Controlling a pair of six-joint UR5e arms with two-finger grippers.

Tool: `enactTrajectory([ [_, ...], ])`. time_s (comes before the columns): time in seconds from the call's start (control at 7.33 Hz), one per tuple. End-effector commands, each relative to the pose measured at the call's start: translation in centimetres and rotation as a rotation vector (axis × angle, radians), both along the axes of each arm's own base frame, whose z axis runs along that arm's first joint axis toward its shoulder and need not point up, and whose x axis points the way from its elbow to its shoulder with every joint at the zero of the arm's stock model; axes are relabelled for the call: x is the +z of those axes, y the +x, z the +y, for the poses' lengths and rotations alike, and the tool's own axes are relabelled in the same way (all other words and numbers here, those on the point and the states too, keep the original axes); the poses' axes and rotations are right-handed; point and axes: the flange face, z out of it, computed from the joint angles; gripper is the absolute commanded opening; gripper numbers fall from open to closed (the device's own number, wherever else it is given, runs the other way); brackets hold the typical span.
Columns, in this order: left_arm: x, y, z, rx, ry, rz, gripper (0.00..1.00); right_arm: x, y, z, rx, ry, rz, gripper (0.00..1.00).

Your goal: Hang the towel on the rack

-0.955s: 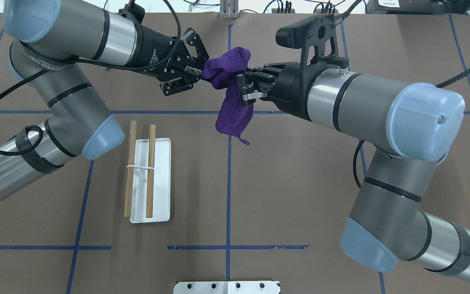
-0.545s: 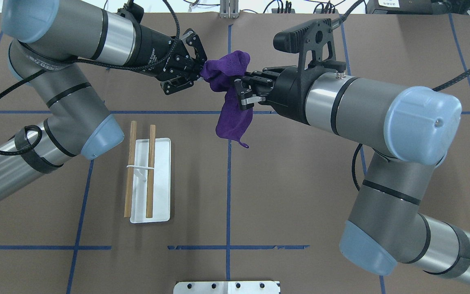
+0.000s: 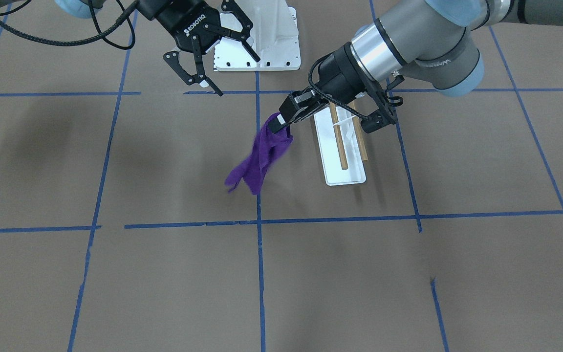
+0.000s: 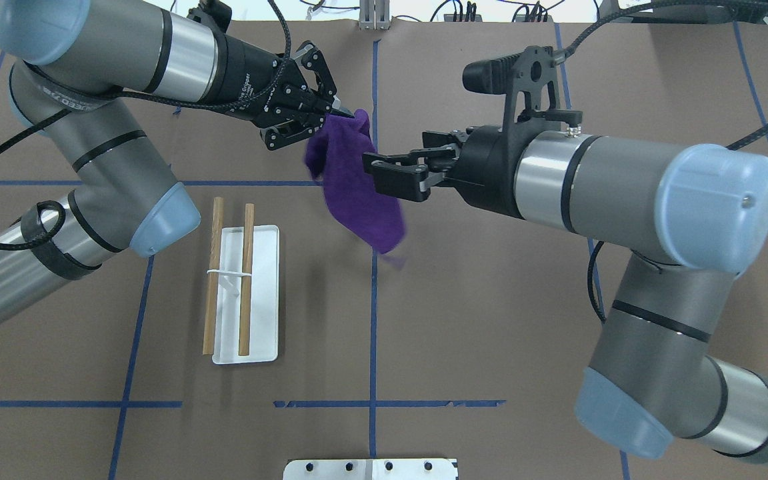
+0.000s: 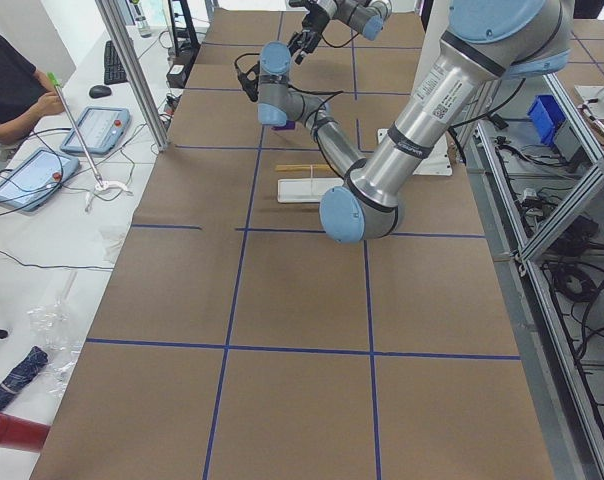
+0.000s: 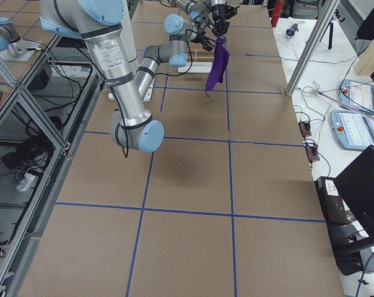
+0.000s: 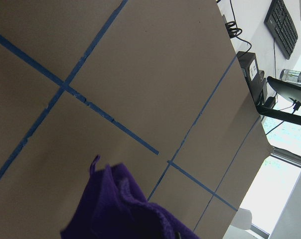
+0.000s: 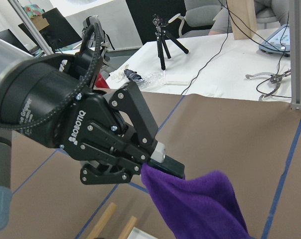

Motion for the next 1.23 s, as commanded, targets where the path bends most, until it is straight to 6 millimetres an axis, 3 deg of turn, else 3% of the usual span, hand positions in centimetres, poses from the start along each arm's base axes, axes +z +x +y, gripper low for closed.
enactTrajectory([
  [0.0,-0.3,-0.1,0.1,0.001,0.005,0.005,0.00,4.4,6.5,0.9,-0.070,-0.044,0.058,1.00],
  [0.41,-1.2,-0.9,1.1,-0.005,0.031,0.020,0.00,13.9,18.5,-3.1,-0.159,-0.279,0.176,1.00],
  [0.55,-1.9,-1.8,1.6,-0.046,0.047,0.038,0.00,15.8,21.6,-5.0,-0.147,-0.370,0.211,1.00],
  [1.09,-4.5,-4.1,4.2,-0.212,0.154,-0.007,0.00,24.4,29.3,-8.0,-0.087,-0.494,0.486,1.00],
])
